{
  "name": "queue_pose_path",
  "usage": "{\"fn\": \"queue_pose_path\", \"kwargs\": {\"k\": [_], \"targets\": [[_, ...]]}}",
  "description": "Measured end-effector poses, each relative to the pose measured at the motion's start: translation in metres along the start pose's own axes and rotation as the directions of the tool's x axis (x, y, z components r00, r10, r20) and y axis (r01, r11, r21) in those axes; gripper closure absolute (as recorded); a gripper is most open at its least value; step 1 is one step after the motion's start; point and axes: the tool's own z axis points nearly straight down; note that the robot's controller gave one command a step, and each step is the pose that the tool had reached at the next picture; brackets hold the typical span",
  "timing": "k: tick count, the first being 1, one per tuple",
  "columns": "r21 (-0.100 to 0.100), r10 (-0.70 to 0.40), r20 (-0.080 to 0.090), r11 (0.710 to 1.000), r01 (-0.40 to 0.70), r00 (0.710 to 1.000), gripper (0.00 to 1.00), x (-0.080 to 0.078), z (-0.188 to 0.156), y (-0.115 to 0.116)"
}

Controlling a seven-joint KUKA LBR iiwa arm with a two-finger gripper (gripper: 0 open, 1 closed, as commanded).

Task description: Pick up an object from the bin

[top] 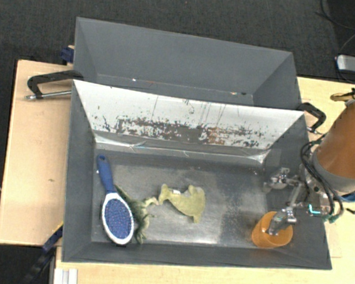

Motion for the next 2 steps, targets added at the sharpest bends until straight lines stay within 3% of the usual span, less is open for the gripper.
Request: {"fn": "queue_pose_path", "kwargs": {"k": [1,2], "targets": [[0.001,-0.065,0.008,0.998,0.065,0.998,0.0,-0.0107,0.0857,-0.0151],[0.007,-0.067,0.01,0.998,0.067,0.998,1.0,-0.0115,0.0798,-0.0177]]}}
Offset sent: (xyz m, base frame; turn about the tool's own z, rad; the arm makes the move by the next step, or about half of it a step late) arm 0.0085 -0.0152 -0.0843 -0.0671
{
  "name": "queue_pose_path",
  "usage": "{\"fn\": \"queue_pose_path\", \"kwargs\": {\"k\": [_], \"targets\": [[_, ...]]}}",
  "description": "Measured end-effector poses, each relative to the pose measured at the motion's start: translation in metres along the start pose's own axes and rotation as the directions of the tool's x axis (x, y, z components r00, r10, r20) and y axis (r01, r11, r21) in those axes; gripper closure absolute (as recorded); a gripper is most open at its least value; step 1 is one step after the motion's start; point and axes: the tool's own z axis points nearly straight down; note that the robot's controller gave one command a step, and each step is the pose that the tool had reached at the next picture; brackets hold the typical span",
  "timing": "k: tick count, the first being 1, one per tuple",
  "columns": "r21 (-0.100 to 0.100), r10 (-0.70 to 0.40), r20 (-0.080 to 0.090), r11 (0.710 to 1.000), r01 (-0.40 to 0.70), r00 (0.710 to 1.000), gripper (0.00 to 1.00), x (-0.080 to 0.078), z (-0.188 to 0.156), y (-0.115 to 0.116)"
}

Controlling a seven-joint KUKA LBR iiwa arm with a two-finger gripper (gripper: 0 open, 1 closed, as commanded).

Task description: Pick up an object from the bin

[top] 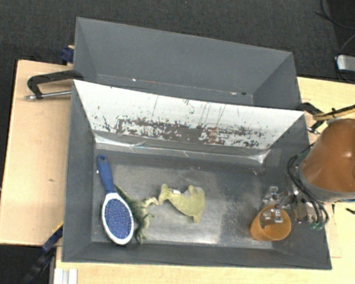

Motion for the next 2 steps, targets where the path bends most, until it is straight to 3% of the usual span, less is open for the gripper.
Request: {"fn": "queue_pose_path", "kwargs": {"k": [1,2], "targets": [[-0.002,-0.448,0.008,0.894,0.448,0.894,1.0,-0.015,-0.062,0.035],[0.004,-0.448,0.011,0.894,0.448,0.894,1.0,-0.022,-0.173,0.022]]}}
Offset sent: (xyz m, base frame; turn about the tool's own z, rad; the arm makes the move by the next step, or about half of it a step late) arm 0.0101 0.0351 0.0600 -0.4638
